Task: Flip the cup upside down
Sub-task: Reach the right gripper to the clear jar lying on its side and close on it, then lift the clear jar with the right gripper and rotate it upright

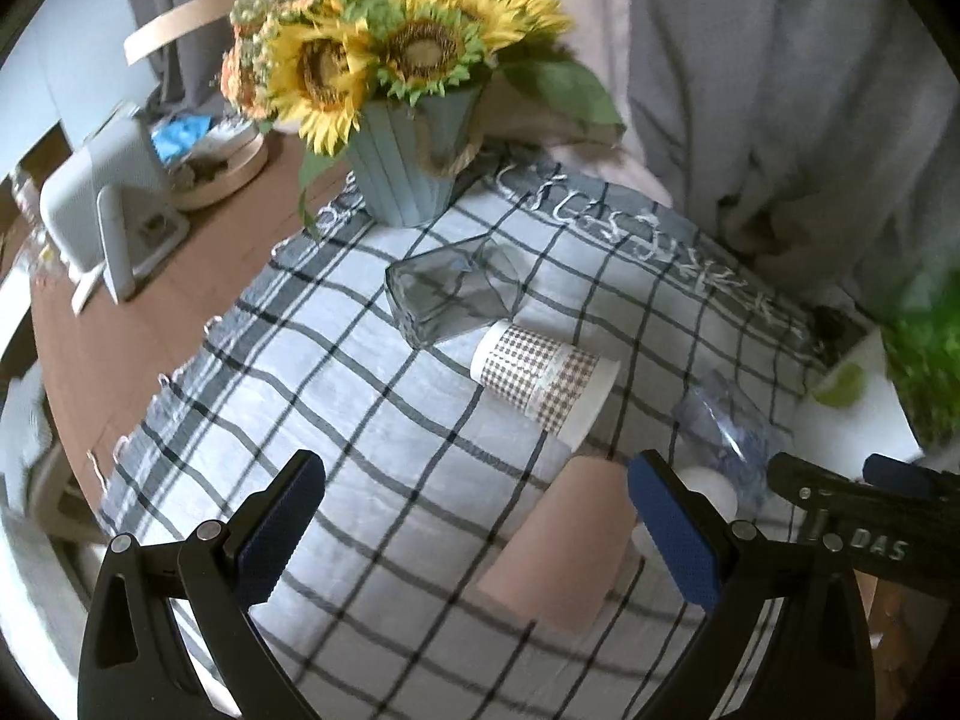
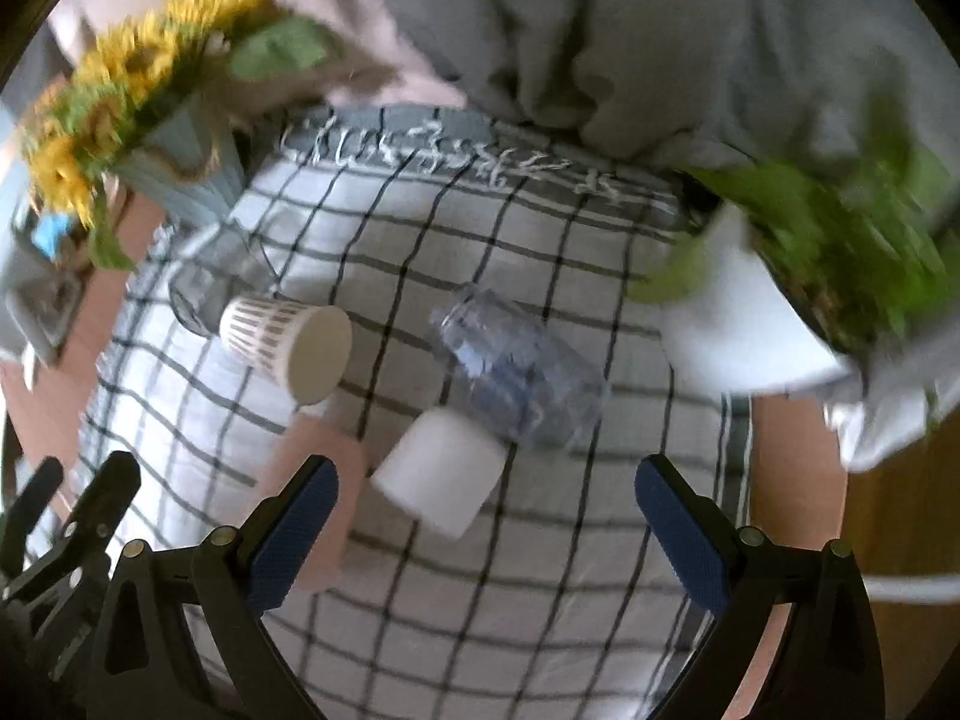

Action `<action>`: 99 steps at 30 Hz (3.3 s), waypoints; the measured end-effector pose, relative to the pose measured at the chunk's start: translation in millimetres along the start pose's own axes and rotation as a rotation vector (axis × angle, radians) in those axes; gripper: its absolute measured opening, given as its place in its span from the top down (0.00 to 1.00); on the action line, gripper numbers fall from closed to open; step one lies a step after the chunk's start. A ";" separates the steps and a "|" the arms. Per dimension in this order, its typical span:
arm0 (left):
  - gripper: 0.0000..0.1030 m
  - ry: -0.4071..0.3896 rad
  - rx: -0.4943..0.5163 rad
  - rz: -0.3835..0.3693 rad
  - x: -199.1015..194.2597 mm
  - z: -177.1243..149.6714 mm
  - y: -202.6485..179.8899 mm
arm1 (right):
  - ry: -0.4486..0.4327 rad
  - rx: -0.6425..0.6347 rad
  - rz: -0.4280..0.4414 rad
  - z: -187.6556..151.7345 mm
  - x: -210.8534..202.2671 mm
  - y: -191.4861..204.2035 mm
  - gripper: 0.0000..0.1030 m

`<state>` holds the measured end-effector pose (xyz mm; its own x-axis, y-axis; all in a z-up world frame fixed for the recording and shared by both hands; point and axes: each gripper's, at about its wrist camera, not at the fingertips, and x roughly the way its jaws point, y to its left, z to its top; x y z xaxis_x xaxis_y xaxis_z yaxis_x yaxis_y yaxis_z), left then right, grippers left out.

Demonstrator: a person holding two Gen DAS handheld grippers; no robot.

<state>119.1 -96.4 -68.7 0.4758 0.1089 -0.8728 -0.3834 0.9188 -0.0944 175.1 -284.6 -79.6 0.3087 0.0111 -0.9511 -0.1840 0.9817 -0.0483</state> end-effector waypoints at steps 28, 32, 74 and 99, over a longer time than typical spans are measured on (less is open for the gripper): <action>0.00 0.082 -0.078 0.117 69.9 19.2 -46.8 | 0.334 -0.208 0.052 65.9 150.3 -6.0 0.20; 0.00 0.090 -0.080 0.126 73.5 19.6 -45.1 | 0.381 -0.182 0.080 63.5 172.2 -6.4 0.26; 0.00 -0.161 0.409 0.000 -37.8 -33.8 105.5 | 0.107 0.054 0.179 -62.5 -38.1 88.2 0.31; 0.00 0.063 0.273 0.127 19.4 -39.3 233.6 | 0.409 0.173 0.382 -83.5 86.4 213.2 0.31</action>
<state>7.6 105.4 -126.5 0.3845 0.2138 -0.8980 -0.2060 0.9682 0.1423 84.6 -90.1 -197.6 -0.1411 0.3294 -0.9336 -0.0461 0.9398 0.3385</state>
